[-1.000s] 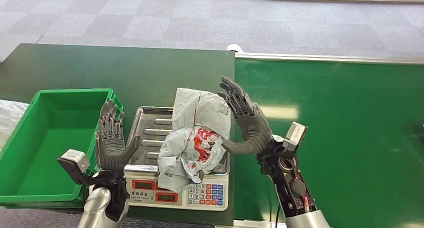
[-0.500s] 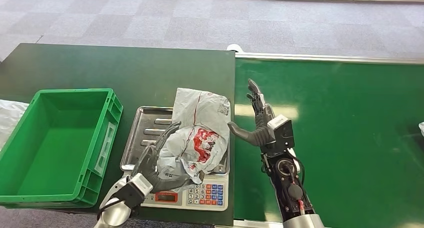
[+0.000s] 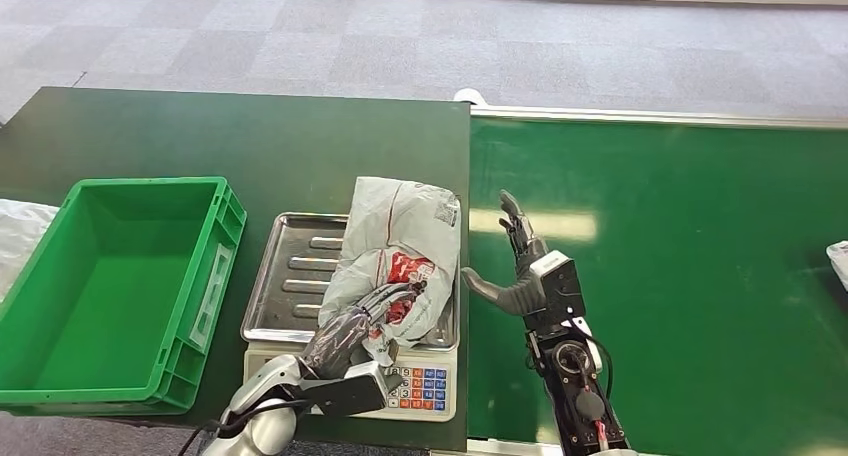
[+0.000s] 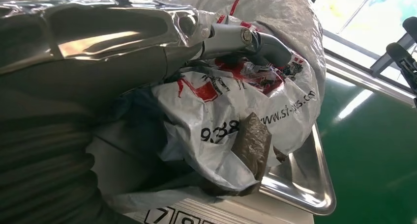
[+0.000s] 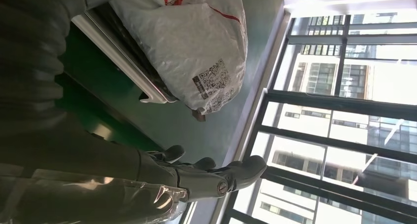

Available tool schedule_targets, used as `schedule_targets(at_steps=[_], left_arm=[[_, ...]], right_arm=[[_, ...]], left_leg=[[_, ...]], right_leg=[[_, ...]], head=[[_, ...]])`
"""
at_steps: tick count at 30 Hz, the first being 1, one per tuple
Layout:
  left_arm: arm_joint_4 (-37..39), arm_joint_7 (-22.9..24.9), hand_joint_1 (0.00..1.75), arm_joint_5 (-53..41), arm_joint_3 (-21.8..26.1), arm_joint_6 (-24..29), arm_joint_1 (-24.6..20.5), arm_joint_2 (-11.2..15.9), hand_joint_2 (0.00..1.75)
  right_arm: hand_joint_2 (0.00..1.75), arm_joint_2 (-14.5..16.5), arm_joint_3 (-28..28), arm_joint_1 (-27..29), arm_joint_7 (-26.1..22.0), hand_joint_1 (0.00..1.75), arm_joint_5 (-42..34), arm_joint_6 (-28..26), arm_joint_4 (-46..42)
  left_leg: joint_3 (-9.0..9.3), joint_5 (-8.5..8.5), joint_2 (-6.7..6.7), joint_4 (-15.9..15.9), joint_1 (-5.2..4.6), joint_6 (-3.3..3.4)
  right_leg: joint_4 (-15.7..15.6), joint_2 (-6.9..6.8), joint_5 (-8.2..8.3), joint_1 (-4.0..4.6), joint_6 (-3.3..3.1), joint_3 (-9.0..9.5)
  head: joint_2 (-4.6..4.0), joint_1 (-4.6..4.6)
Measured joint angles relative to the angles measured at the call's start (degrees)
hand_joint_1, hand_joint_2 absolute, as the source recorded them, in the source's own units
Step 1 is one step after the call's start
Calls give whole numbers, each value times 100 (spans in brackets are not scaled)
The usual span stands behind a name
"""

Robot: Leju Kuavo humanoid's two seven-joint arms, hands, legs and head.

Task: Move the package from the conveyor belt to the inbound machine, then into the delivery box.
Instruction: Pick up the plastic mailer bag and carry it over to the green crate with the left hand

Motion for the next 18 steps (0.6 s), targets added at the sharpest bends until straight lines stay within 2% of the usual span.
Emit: schedule_targets(at_steps=[5,6,10,12,18], left_arm=[[204,239,0,-190,-33,-105,-125,-3,175],[250,266,6,-211,-34,-108,-153,-5,175],[426,216,164,-240,-38,-30,-253,-11,175],[493,158,175,-261,-38,97,-276,-16,175],[531,62,175,-212,-32,243,-314,-38,175]], right_arm=[[175,15,-55,36,16,0,1,7,44],[175,22,-69,49,18,0,0,7,48],[175,32,-125,112,51,0,1,12,50],[175,34,-149,151,74,0,8,16,45],[175,47,-225,266,119,0,35,51,-16]], left_leg=[[24,0,-3,-2,0,0],[32,0,-4,-2,0,0],[64,-2,-6,-4,0,1],[73,-1,-5,-5,0,0],[80,12,-3,-5,0,1]], right_leg=[[-1,-7,-2,0,1,27],[-2,-8,-3,0,1,36],[-4,-10,-6,0,0,70],[-4,-9,-5,0,-1,79],[-4,-8,12,0,-3,81]], head=[[0,0],[0,0],[0,1],[0,1],[0,0]])
